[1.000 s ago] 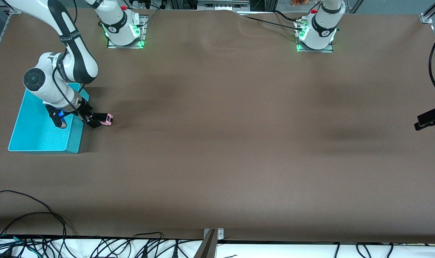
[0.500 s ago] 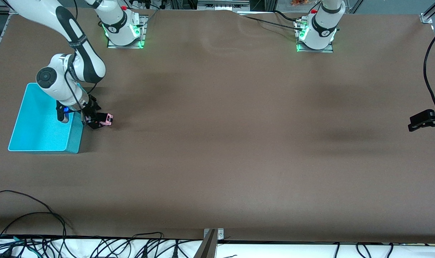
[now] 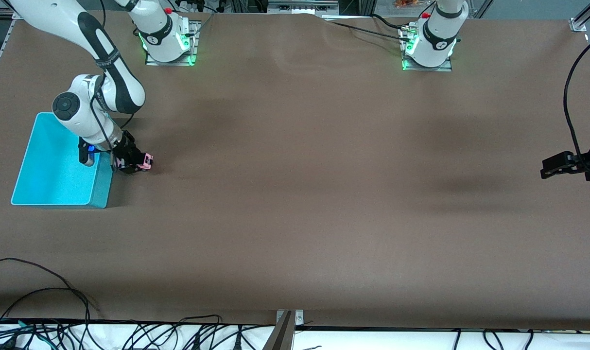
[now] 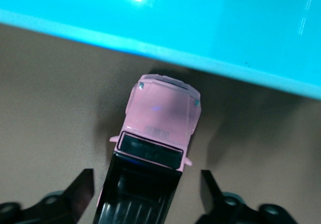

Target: Wind and store pink jeep toy

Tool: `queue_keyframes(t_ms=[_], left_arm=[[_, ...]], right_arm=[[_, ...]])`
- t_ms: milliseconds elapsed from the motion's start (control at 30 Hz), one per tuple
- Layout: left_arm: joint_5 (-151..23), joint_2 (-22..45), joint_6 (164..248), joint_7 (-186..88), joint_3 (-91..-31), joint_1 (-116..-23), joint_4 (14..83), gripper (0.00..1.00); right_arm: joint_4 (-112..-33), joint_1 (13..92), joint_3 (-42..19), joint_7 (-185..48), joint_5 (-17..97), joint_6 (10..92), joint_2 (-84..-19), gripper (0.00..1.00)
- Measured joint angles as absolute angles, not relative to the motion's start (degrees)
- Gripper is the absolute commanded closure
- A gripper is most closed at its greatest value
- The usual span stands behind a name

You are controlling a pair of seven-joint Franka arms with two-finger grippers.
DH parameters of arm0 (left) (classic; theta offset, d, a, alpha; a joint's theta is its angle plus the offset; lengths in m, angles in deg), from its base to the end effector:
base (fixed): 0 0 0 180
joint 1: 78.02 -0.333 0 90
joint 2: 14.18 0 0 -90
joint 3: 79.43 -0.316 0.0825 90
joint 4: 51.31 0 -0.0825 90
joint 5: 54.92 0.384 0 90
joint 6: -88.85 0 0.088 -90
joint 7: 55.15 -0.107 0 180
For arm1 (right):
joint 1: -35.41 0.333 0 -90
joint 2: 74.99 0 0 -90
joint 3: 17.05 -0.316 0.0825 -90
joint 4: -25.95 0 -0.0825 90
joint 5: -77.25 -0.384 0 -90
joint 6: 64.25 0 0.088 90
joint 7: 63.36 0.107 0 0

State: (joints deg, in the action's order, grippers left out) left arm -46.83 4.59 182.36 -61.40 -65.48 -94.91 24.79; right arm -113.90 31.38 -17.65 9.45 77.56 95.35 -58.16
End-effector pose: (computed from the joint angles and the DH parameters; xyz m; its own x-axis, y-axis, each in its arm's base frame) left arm 0.6496 0.0729 0.5513 0.9983 -0.0548 -0.0214 -0.0561 -0.9966 -0.0611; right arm 0.4907 -0.0290 0.1892 0.2419 -0.9702 0.0142 -0.9690 -0.2423 -0.0490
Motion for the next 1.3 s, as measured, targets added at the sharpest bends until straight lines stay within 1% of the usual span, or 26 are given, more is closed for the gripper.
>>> queue_keyframes(t_ms=[333, 700, 1133, 1300], left_arm=[[-46.8, 4.6, 182.7, -61.4, -65.5, -94.3, 24.8, 0.0], [-46.8, 4.6, 182.7, -61.4, -65.5, -94.2, 24.9, 0.0], [-46.8, 4.5, 182.7, -60.9, -65.5, -94.2, 24.9, 0.0], [-46.8, 4.1, 182.7, -60.2, -65.3, -94.2, 24.8, 0.0]], right_arm=[[-113.4, 31.4, -17.6, 9.5, 77.6, 95.6, -58.8, 1.0], [-113.3, 31.4, -17.6, 9.5, 77.6, 95.4, -62.8, 1.0], [-112.4, 31.4, -18.6, 9.5, 77.6, 87.9, -68.7, 1.0], [-112.2, 31.4, -18.8, 9.4, 77.6, 87.2, -70.2, 1.0]])
